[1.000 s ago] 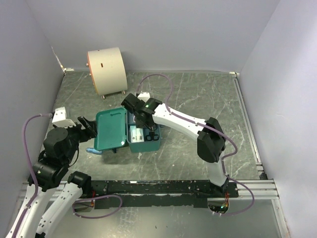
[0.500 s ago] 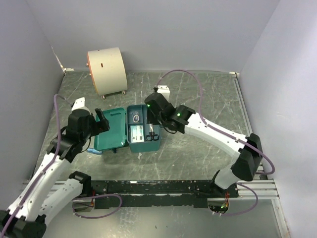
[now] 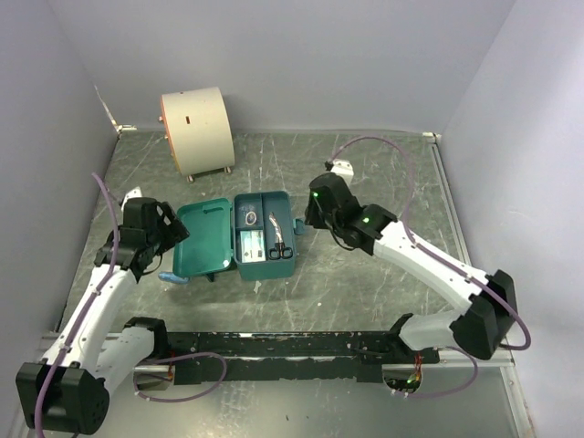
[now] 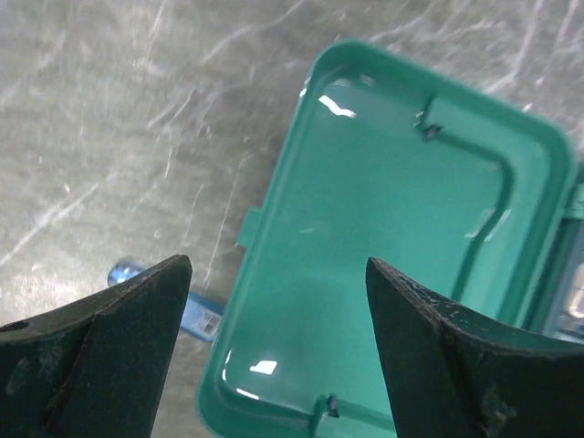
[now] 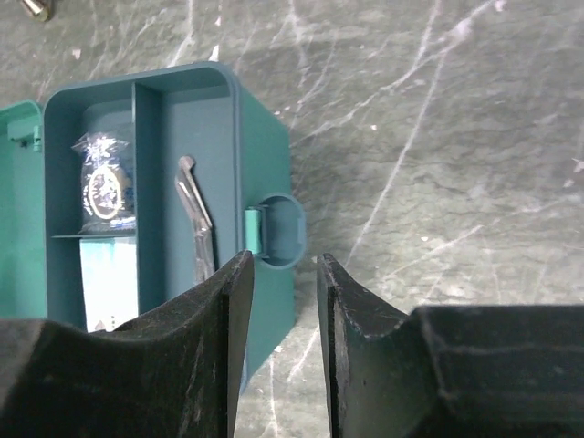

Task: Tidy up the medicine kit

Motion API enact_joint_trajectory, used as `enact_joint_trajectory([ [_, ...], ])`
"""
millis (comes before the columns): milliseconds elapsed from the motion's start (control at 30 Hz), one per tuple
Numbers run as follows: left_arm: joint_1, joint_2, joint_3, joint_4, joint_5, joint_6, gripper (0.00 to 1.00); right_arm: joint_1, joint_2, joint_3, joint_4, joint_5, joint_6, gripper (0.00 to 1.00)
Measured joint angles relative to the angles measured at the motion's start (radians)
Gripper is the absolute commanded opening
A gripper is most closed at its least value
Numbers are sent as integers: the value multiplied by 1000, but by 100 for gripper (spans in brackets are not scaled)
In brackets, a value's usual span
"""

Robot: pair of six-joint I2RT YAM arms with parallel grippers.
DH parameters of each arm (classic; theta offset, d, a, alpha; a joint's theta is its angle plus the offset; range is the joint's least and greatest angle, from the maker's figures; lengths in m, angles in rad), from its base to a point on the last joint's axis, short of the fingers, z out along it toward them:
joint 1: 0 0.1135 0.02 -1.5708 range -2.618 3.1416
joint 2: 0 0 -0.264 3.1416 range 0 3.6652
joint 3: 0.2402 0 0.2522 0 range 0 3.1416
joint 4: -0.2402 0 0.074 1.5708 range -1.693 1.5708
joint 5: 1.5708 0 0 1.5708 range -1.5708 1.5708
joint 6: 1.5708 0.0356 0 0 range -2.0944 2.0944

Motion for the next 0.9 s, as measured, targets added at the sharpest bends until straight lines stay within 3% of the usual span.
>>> enact_joint_trajectory([
  [133, 23, -3, -71, -11, 33, -40, 83, -24, -94, -80, 44, 28, -13, 33],
  [300, 26, -33, -102, -19, 47, -103, 63, -55, -174, -140, 96, 38, -18, 31],
  [700, 27, -2, -146, 18, -2, -132, 44, -58, -157, -172, 125, 28, -18, 29],
  [900, 27, 67, -107, 26, -2, -97, 26, -58, -153, -172, 127, 23, -13, 28],
])
